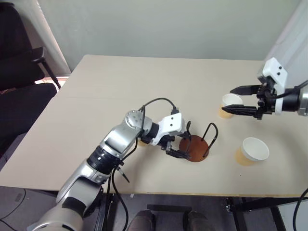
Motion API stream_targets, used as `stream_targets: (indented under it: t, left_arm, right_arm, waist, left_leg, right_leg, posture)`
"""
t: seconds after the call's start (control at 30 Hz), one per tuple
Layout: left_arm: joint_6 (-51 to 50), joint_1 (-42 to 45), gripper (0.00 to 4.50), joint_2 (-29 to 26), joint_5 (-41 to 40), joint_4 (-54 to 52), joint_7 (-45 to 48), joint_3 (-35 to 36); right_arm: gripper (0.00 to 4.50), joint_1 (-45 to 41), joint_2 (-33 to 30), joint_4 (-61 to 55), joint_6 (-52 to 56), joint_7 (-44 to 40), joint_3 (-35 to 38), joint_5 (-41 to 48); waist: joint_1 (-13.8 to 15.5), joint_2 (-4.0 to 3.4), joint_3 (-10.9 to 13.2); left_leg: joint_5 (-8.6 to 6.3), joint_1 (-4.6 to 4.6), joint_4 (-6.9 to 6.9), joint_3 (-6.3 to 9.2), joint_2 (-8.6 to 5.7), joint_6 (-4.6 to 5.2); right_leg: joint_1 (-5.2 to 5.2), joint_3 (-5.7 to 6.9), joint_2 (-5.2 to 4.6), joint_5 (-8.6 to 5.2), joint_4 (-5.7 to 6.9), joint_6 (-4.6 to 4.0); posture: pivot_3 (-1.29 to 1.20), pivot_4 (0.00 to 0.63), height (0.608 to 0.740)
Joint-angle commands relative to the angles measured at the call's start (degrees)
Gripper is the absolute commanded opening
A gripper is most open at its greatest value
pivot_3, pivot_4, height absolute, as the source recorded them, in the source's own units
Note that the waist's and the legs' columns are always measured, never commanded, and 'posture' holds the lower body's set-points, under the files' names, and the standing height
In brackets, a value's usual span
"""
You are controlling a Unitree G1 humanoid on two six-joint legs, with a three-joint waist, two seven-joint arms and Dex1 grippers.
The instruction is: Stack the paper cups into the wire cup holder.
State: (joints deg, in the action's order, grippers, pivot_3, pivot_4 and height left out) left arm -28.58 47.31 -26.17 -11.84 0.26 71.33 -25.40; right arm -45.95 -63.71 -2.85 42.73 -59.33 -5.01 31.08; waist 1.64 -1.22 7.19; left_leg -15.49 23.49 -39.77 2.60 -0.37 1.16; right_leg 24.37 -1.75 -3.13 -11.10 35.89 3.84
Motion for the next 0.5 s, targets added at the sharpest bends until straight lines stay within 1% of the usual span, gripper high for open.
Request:
stream_targets:
  t: [0.03,0.33,0.5]
  left_arm:
    - [1.17,2.56,3.73,-1.24,-0.45,-0.75,0.77,2.83]
    - [1.62,5.74,3.73,-5.70,-1.64,4.05,2.94,8.14]
    - [-1.42,7.16,3.73,-5.57,-4.12,4.81,0.98,12.52]
  right_arm:
    - [4.49,-3.78,1.25,4.34,-5.41,-2.30,-2.80,-6.82]
    - [4.49,-11.72,6.20,21.14,-19.91,-7.37,-13.89,-26.54]
    - [4.49,-15.73,9.44,33.49,-27.04,-8.96,-18.56,-36.10]
  waist:
    - [-0.09,0.00,0.00]
    - [-0.27,-0.01,0.00]
    - [-0.19,-0.02,0.00]
  left_leg:
    - [-0.01,0.00,0.01,0.01,0.00,0.00]
    - [-0.08,0.03,0.16,0.04,0.02,-0.03]
    - [-0.08,0.19,0.20,0.05,0.02,-0.04]
  right_leg:
    - [0.01,0.00,0.00,-0.01,0.01,-0.01]
    - [0.14,0.08,-0.02,-0.10,0.03,-0.19]
    - [0.31,0.11,-0.04,-0.10,0.00,-0.21]
  posture:
    - [0.00,0.150,0.740]
    - [0.00,0.150,0.740]
    - [0.00,0.150,0.740]
